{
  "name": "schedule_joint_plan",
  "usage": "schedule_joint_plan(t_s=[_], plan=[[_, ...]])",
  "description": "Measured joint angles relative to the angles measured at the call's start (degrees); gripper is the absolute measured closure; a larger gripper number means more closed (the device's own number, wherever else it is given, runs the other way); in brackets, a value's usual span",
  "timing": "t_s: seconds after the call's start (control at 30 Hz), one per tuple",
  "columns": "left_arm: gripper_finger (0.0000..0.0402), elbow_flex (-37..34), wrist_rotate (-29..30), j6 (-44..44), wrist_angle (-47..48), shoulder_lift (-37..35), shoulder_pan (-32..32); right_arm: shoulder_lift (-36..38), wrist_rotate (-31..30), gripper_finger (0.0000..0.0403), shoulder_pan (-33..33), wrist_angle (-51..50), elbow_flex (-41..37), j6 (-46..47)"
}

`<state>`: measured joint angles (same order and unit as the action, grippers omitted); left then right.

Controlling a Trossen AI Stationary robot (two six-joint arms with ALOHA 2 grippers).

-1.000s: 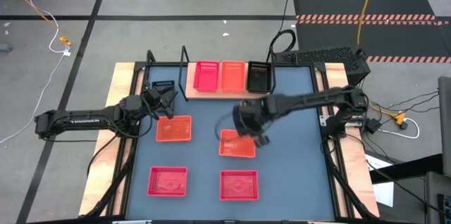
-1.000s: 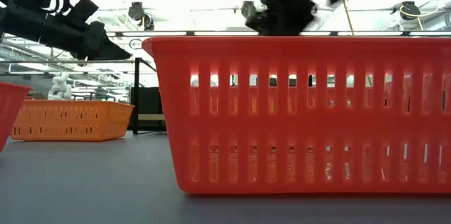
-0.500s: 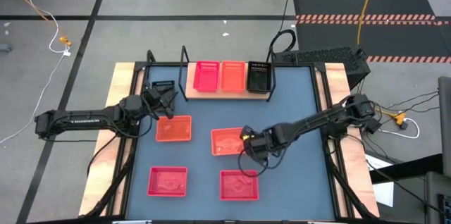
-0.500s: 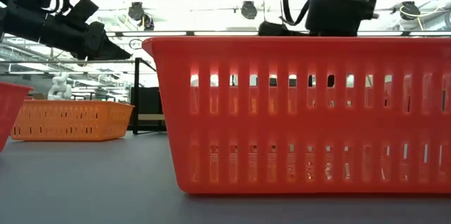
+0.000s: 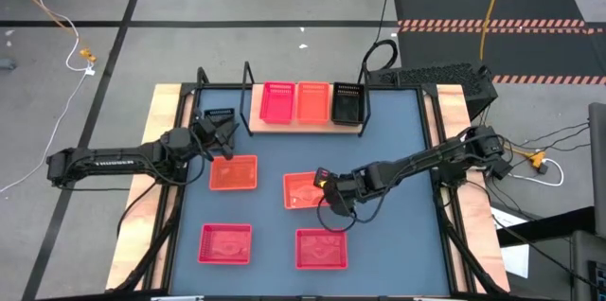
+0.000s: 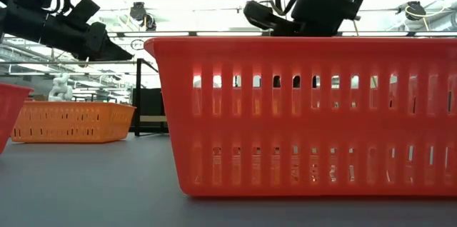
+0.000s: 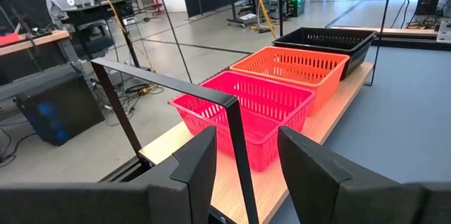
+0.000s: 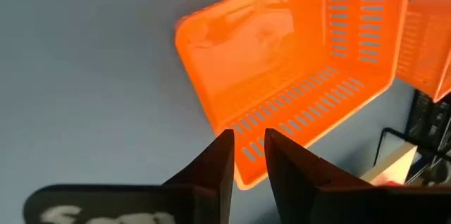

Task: Stack baskets on shelf by color
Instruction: Stack the right orange bin on the orange bin on the shelf

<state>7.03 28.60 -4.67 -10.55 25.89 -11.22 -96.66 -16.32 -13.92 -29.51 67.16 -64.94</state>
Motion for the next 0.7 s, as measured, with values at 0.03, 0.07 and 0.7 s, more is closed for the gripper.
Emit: schedule_joint_plan(t_s=[0.03, 0.07, 0.7], plan=[[0.025, 0.0, 0.0, 0.0, 0.0, 0.0, 0.0, 0.0, 0.0, 0.033, 0.1, 0.1, 0.0, -0.8], [0.025, 0.0, 0.0, 0.0, 0.0, 0.0, 0.0, 0.0, 0.0, 0.033, 0.3, 0.1, 0.0, -1.4], [0.025, 0.0, 0.0, 0.0, 0.0, 0.0, 0.0, 0.0, 0.0, 0.033, 1.9, 5.0, -5.6, -8.0]])
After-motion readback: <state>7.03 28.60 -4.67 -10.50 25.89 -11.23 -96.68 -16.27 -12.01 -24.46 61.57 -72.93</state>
